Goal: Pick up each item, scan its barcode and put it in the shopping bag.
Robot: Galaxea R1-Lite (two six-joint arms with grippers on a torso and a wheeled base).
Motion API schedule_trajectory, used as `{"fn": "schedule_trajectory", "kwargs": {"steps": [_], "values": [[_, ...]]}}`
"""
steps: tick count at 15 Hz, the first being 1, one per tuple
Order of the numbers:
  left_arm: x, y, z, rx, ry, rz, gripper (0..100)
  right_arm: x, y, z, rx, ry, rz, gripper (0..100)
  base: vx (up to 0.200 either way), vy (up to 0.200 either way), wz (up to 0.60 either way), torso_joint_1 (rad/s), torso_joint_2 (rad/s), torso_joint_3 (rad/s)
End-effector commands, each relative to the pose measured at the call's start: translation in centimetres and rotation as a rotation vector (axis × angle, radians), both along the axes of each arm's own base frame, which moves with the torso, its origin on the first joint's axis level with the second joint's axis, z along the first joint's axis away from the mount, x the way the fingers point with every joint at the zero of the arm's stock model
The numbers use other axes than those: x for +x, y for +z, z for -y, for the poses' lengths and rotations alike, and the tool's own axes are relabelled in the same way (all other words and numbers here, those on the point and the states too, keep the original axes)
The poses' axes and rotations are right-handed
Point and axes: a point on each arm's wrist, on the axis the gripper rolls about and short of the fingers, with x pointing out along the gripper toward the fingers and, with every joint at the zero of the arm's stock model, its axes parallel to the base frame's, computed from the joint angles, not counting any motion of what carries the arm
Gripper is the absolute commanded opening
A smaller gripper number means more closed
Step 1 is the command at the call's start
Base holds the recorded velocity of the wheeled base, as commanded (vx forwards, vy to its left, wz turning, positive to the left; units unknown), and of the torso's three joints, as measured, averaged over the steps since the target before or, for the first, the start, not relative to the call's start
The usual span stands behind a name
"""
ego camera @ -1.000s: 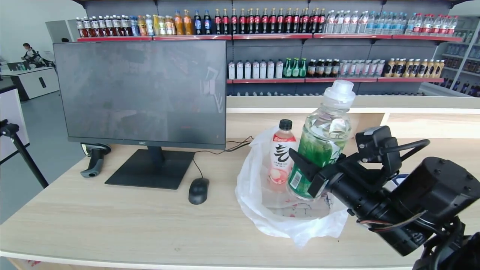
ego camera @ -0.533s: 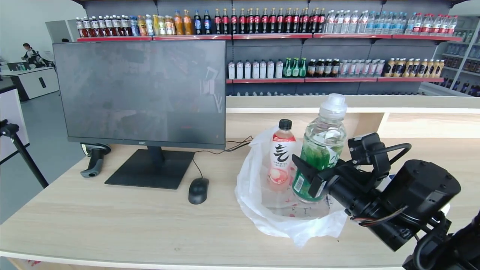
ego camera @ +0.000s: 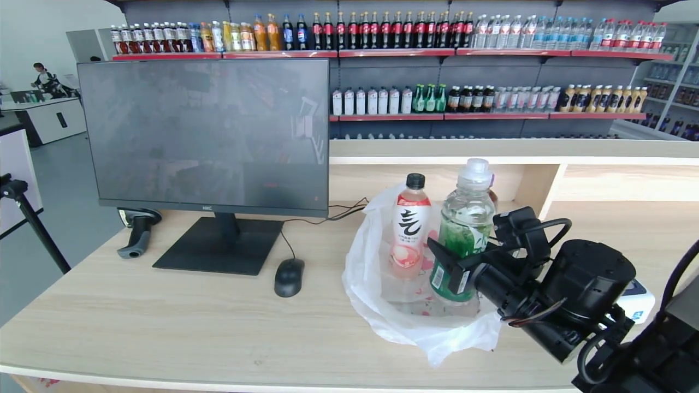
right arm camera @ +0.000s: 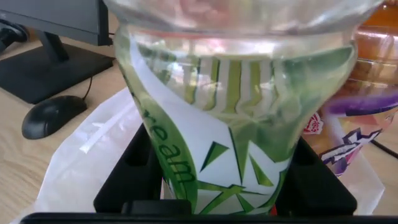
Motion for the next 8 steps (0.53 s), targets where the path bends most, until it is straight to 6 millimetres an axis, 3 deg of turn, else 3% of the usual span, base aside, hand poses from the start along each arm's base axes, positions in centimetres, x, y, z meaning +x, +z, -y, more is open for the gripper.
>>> {"fn": "schedule_trajectory", "kwargs": {"steps": [1, 8], "values": [[0.0, 0.0, 0.0, 0.000, 0.000, 0.000, 100, 0.4, -1.0, -0.3, -0.017, 0.002, -0.028, 0, 0.000, 0.000, 0.00, 0.000, 0.00, 0.000], [0.0, 0.0, 0.0, 0.000, -0.001, -0.001, 100, 0.8, -2.1, -0.5, -0.035, 0.002, -0.055, 0, 0.000, 0.000, 0.00, 0.000, 0.00, 0.000]]}}
